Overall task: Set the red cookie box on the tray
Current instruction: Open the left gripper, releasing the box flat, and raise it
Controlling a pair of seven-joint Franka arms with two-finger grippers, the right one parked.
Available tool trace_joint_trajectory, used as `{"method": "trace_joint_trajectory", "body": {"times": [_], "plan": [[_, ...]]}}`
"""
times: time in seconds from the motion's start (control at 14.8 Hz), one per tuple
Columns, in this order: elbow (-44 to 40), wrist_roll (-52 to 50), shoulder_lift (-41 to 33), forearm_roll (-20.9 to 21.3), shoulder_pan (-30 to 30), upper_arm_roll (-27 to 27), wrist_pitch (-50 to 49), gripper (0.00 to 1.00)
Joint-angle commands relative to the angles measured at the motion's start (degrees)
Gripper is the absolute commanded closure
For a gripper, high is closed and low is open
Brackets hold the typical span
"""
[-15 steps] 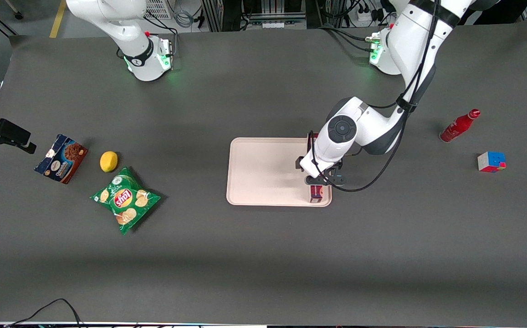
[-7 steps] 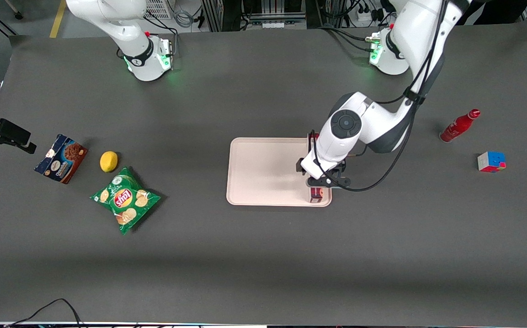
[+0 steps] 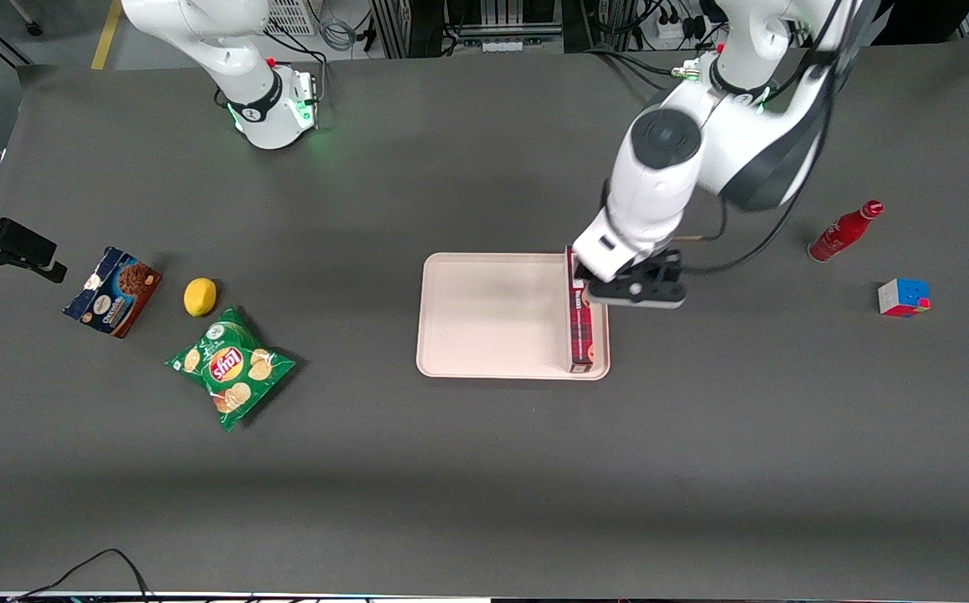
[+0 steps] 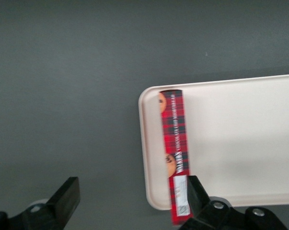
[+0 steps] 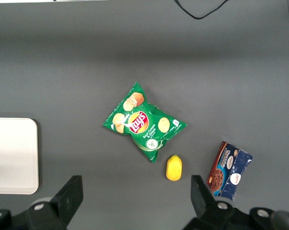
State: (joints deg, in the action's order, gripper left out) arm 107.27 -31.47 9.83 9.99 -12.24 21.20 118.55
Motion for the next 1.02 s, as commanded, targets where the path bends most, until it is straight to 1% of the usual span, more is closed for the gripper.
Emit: {"method": "trace_joint_trajectory", "body": {"times": [0.0,0.14,0.2,0.27,0.34,0.41,0.47,0.54,0.74,0.95], "plan": [[-0.82,9.31,-8.15,-0.41,0.47,-6.68,-6.99,0.0],[-4.33,10.64,-8.52,-0.49,0.38,-11.33,-12.44,0.0],[-5.74,12.91,-8.52,-0.58,0.55,-13.45,-14.38,0.0],[-6.28,15.89,-8.69,-1.54,0.9,-15.29,-15.18,0.0],[-6.37,18.7,-8.95,-4.07,3.69,-16.53,-15.45,0.0],[-6.37,22.12,-9.04,-6.79,7.02,-16.54,-15.45,0.0],[-6.37,25.72,-8.87,-8.13,9.32,-16.54,-15.28,0.0],[-6.37,27.07,-8.61,-8.14,11.08,-16.46,-15.02,0.0],[-6.46,26.9,-8.08,-7.79,14.08,-15.49,-14.66,0.0],[-6.46,26.73,-7.81,-8.58,14.09,-15.66,-14.31,0.0]]}}
